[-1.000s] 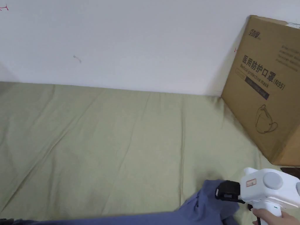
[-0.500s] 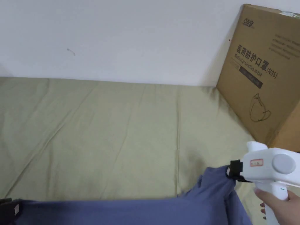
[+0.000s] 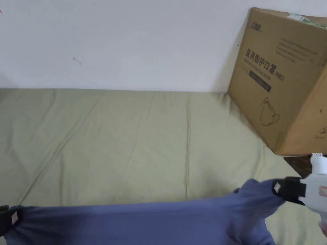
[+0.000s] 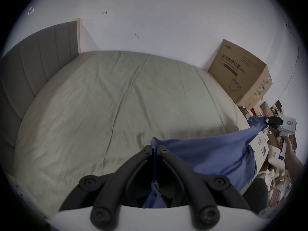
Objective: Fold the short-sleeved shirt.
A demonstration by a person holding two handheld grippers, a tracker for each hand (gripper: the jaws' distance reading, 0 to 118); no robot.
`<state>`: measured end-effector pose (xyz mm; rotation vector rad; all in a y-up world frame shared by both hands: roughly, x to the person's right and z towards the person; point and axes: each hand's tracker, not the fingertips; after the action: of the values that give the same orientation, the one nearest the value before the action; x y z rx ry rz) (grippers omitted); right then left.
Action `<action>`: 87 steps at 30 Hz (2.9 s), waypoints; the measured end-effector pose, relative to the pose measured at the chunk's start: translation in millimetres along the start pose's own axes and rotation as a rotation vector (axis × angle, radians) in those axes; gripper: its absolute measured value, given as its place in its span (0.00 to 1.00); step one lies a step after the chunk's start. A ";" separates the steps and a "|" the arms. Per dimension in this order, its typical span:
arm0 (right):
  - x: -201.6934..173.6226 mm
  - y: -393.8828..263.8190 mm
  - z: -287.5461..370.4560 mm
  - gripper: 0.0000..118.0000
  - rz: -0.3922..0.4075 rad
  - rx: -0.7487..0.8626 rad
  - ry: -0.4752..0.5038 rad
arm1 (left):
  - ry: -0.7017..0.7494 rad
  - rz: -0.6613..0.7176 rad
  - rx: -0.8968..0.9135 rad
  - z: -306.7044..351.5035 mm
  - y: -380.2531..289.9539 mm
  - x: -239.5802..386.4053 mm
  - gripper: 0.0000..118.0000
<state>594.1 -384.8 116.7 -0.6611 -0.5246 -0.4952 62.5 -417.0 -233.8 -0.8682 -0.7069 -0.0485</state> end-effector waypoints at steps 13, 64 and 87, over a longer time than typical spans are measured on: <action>29.0 -147.6 65.8 0.04 -0.152 -0.241 -0.018 | -0.051 0.064 -0.141 48.0 -106.9 -21.3 0.20; -151.0 -100.5 97.9 0.02 0.210 0.305 0.135 | -0.644 0.766 -0.244 -55.1 -151.2 -121.3 1.00; -176.6 -103.6 97.1 0.02 0.266 0.228 0.225 | 0.156 0.345 -0.071 40.0 -112.6 -107.9 0.07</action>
<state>371.3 -343.8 122.3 -0.4414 -0.2699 -0.2495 -78.5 -488.3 -202.9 -1.0329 -0.4046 0.1660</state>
